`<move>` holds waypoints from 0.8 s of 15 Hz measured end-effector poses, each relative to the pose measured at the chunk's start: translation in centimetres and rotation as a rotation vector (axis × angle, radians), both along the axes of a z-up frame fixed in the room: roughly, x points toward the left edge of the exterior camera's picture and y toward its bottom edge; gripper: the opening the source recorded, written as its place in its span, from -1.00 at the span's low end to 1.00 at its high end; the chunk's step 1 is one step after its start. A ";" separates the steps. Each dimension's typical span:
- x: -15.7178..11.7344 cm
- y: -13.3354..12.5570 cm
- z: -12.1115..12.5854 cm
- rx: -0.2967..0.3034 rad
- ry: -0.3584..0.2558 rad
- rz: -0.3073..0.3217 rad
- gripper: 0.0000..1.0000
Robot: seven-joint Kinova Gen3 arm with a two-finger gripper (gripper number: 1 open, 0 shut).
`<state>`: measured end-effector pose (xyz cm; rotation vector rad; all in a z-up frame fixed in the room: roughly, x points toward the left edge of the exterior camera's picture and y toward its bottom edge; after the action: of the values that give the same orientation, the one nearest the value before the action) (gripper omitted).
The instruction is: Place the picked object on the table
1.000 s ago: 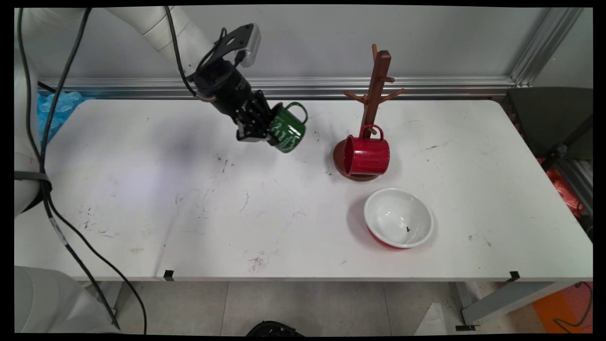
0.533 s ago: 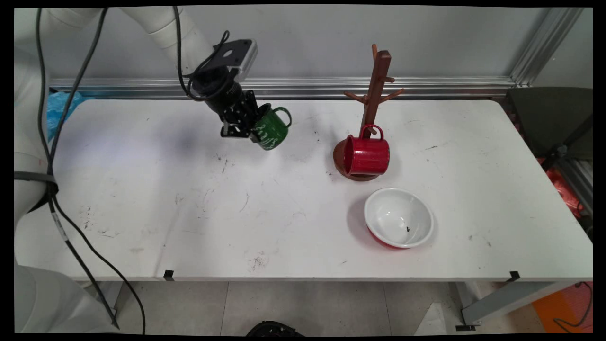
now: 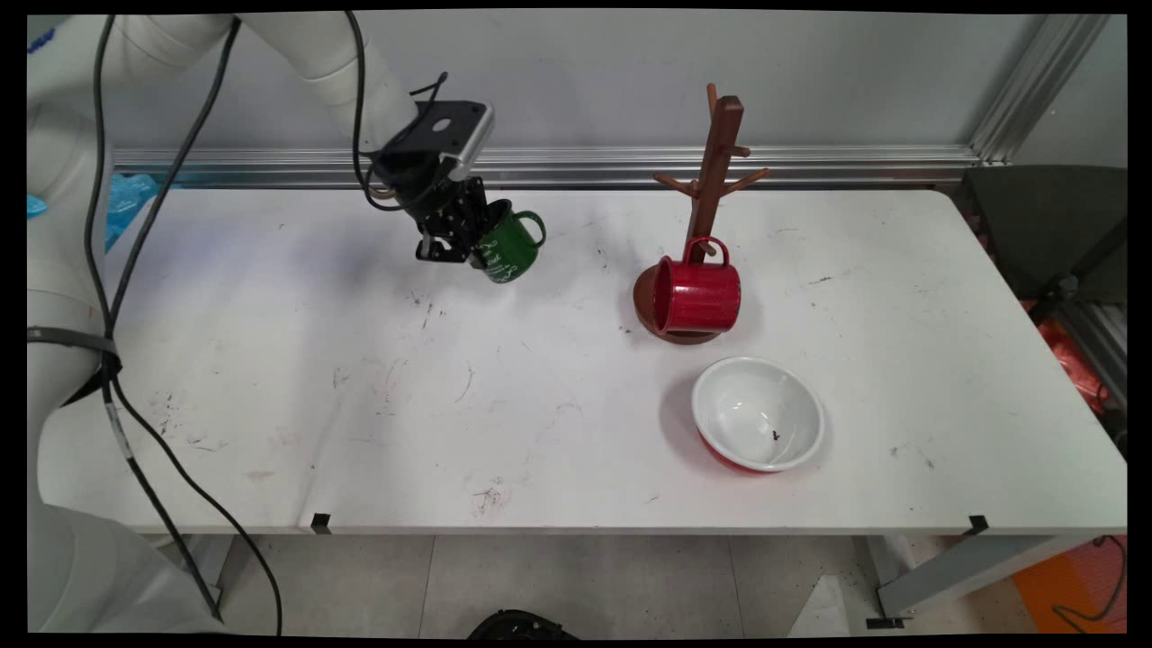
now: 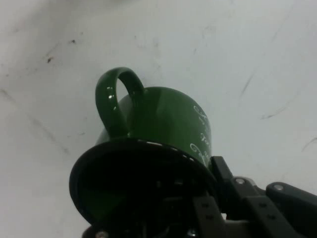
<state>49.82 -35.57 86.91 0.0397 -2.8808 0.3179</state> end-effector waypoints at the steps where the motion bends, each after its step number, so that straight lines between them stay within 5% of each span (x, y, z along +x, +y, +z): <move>1: -0.1 -0.2 -0.4 -0.005 -0.007 0.000 -1.00; 12: -0.7 -0.6 -2.7 -0.018 -0.082 -0.016 -1.00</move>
<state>49.15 -36.18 84.17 -0.0001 -2.9571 0.3496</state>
